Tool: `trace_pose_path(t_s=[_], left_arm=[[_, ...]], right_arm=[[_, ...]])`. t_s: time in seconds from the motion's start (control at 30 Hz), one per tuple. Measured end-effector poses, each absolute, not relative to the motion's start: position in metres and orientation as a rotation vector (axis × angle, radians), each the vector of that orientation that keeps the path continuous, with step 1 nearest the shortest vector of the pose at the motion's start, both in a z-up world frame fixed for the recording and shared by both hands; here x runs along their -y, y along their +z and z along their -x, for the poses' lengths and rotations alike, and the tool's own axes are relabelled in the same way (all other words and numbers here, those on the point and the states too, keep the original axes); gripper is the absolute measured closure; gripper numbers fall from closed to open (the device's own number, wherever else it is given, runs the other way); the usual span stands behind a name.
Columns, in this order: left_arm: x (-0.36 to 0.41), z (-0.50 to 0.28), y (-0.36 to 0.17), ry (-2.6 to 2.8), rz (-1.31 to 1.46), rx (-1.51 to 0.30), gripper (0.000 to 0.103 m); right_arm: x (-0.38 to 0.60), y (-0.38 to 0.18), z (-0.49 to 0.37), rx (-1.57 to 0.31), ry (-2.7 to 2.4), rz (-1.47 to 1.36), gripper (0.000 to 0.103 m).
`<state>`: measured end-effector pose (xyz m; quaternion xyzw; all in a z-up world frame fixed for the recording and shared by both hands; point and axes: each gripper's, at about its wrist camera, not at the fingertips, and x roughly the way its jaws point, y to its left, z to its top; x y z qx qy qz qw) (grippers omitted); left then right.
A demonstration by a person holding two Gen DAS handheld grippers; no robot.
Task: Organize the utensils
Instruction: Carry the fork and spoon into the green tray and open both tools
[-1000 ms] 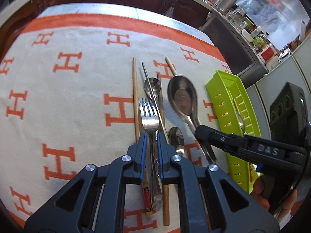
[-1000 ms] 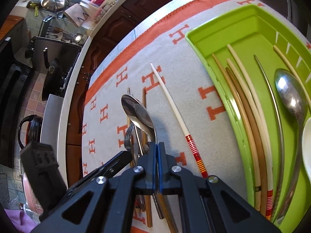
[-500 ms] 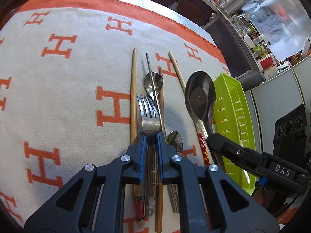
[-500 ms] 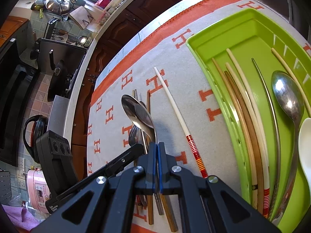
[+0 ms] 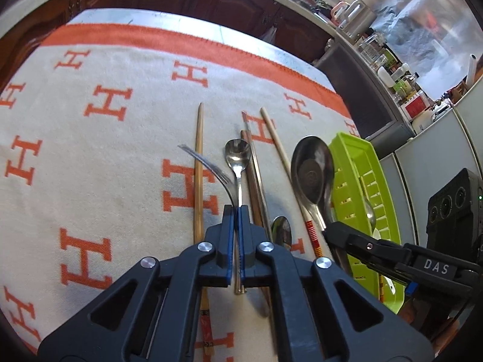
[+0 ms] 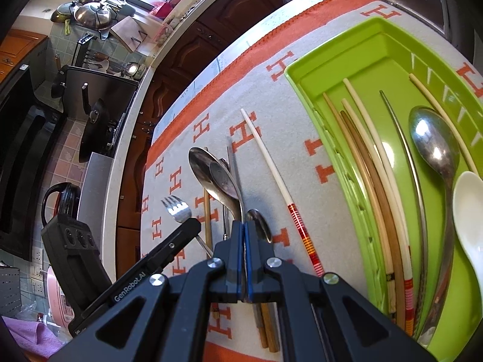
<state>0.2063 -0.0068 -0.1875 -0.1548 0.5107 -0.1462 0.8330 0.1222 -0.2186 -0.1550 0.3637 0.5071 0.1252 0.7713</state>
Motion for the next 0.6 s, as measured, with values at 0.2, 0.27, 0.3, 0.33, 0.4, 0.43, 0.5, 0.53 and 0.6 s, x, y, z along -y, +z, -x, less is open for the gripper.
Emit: trace_pose_path(t_s=[0.2, 0.27, 0.3, 0.33, 0.4, 0.43, 0.5, 0.53, 0.6], left_arm=[[0.006, -0.187, -0.163, -0.338, 0.303, -1.014, 0.103], [0.007, -0.177, -0.151, -0.350, 0.280, -0.978, 0.103], [0.008, -0.171, -0.145, -0.356, 0.267, -0.961, 0.103], [0.010, -0.166, -0.138, -0.362, 0.252, -0.942, 0.103], [0.013, -0.155, -0.127, -0.382, 0.238, -0.919, 0.103], [0.014, -0.151, -0.122, -0.391, 0.235, -0.913, 0.103], [0.018, -0.143, -0.112, -0.416, 0.229, -0.902, 0.103], [0.020, -0.138, -0.105, -0.431, 0.226, -0.898, 0.103], [0.027, -0.130, -0.093, -0.468, 0.222, -0.888, 0.103]], right_arm=[[0.226, -0.145, -0.109, -1.073, 0.274, -0.796, 0.101], [0.229, -0.141, -0.104, -1.061, 0.273, -0.799, 0.101], [0.231, -0.138, -0.100, -1.053, 0.271, -0.800, 0.101], [0.233, -0.135, -0.096, -1.044, 0.269, -0.802, 0.101], [0.238, -0.130, -0.090, -1.027, 0.264, -0.804, 0.101], [0.241, -0.128, -0.088, -1.019, 0.260, -0.806, 0.101], [0.251, -0.123, -0.081, -0.998, 0.245, -0.817, 0.101], [0.256, -0.121, -0.077, -0.987, 0.235, -0.821, 0.101], [0.271, -0.116, -0.068, -0.959, 0.200, -0.826, 0.101]])
